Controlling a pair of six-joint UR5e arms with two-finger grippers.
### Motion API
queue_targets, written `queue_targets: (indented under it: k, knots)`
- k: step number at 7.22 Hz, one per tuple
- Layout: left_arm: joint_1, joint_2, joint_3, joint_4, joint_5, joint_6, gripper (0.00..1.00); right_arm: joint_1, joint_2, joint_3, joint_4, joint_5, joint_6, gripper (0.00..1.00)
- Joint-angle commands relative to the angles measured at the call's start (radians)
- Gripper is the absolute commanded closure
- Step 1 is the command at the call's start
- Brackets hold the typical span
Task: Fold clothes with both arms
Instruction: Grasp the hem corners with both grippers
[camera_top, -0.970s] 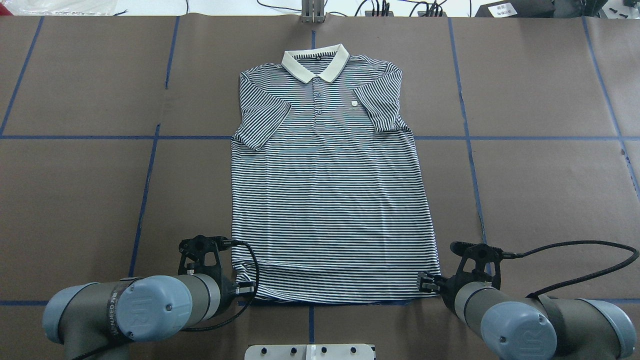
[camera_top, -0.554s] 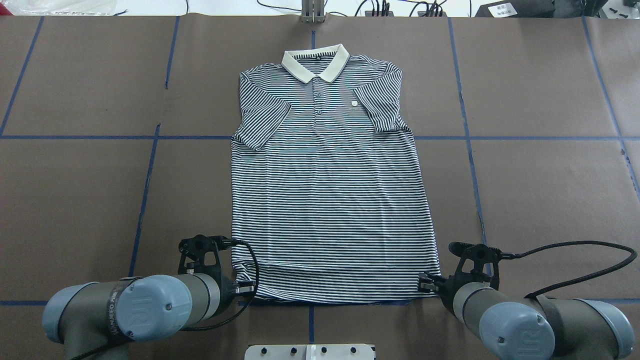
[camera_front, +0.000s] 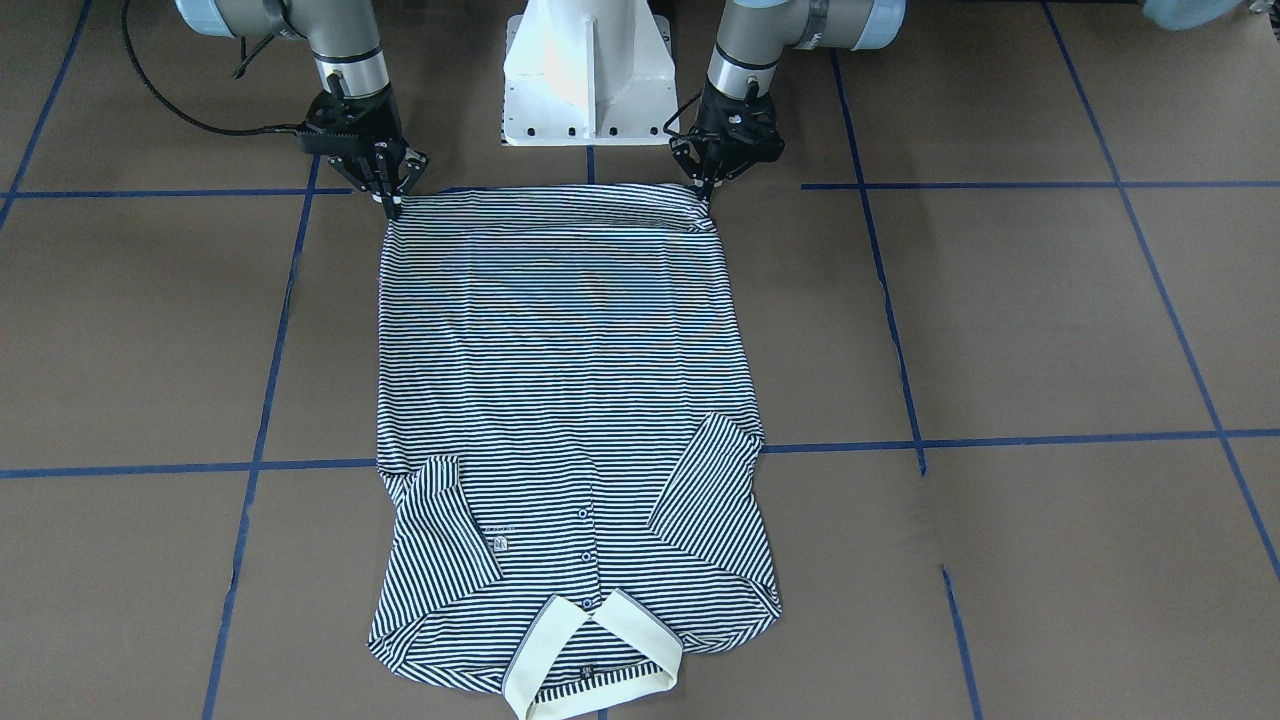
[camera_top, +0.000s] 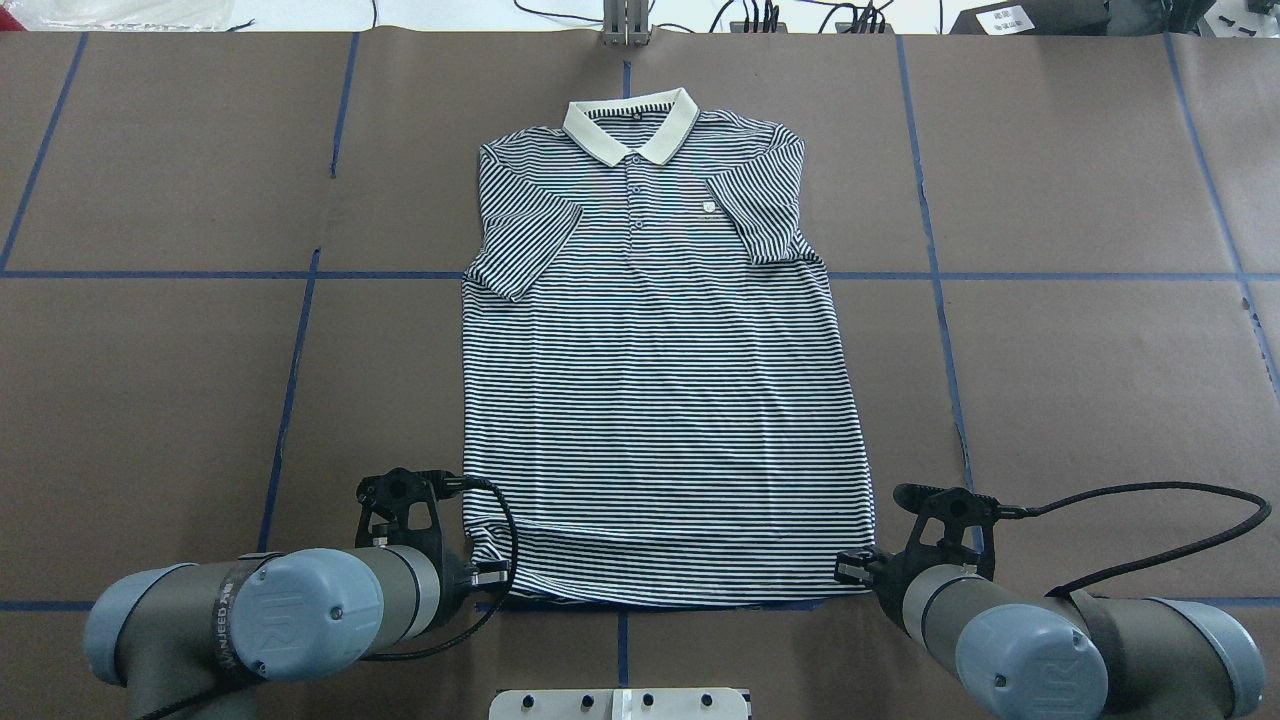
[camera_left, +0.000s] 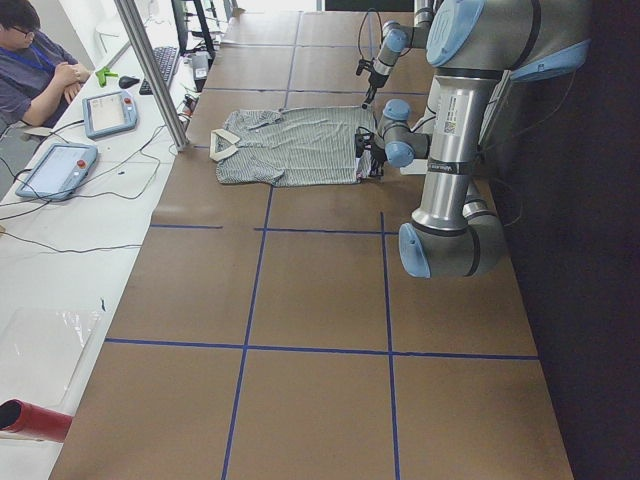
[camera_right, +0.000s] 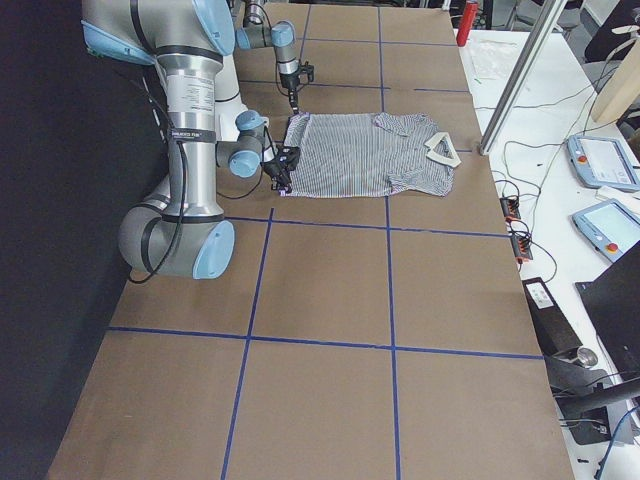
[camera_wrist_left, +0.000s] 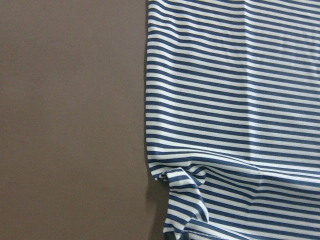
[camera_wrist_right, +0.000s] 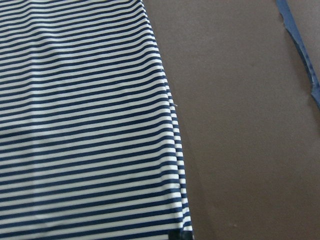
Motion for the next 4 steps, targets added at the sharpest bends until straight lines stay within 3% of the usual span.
queue_targets:
  k: [1, 2, 4]
  knots:
    - [-0.009, 0.000, -0.020, 0.002, 0.000, 0.002, 1.00, 0.003, 0.002, 0.033, -0.004, 0.003, -0.001, 1.00]
    - [-0.014, -0.005, -0.073, 0.070, -0.008, 0.009, 1.00, 0.012, -0.006, 0.082, -0.022, 0.005, -0.003, 1.00]
    - [-0.009, -0.062, -0.300, 0.356, -0.026, 0.011, 1.00, 0.012, 0.002, 0.326, -0.262, 0.046, -0.003, 1.00]
